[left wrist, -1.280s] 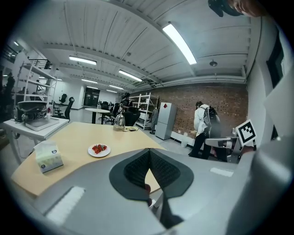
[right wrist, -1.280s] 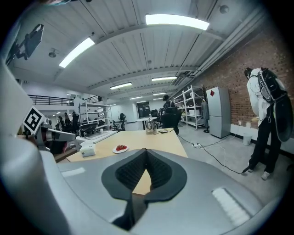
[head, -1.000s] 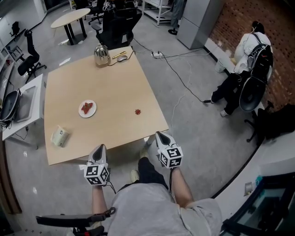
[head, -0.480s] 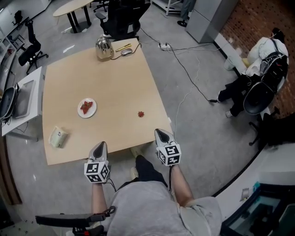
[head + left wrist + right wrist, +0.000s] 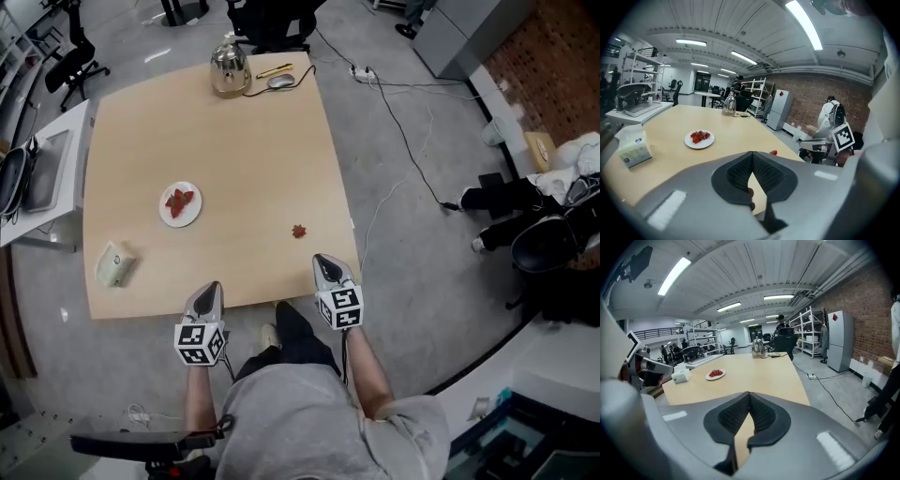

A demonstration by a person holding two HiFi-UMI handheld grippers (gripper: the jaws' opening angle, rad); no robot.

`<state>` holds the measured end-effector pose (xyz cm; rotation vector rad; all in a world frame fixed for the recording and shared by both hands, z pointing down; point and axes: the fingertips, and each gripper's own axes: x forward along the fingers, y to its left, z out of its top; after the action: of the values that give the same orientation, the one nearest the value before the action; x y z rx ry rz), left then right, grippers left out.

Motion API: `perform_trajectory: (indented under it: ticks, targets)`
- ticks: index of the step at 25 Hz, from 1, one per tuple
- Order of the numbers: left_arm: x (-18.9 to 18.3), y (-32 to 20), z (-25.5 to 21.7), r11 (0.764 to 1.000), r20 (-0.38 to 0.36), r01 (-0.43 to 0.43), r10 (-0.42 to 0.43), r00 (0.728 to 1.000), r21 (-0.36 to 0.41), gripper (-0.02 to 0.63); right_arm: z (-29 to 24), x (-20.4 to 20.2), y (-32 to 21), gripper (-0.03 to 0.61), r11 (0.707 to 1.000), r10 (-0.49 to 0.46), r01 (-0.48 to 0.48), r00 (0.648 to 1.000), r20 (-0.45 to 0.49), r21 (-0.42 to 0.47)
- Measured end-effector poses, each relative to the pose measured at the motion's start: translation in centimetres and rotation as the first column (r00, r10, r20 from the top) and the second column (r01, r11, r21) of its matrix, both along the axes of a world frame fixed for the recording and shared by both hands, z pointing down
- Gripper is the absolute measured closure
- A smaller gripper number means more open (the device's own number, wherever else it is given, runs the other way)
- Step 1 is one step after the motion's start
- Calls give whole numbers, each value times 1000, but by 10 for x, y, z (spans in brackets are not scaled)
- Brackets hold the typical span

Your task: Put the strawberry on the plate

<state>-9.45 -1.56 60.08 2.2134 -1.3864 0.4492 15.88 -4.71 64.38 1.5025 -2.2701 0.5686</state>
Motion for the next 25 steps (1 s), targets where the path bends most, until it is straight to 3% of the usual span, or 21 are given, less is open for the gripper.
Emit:
perform_trajectory:
  ticks: [11,25]
  targets:
    - [5,-12,28,995,7,16,-15,1000,-95,594,60,-11,-45,557,993,-77,71,995,-59,-97]
    - [6,-23,46,986,-4,37,-38,999,-164,594,101,-21,-79,437,973,-139,119,986,-90,-197]
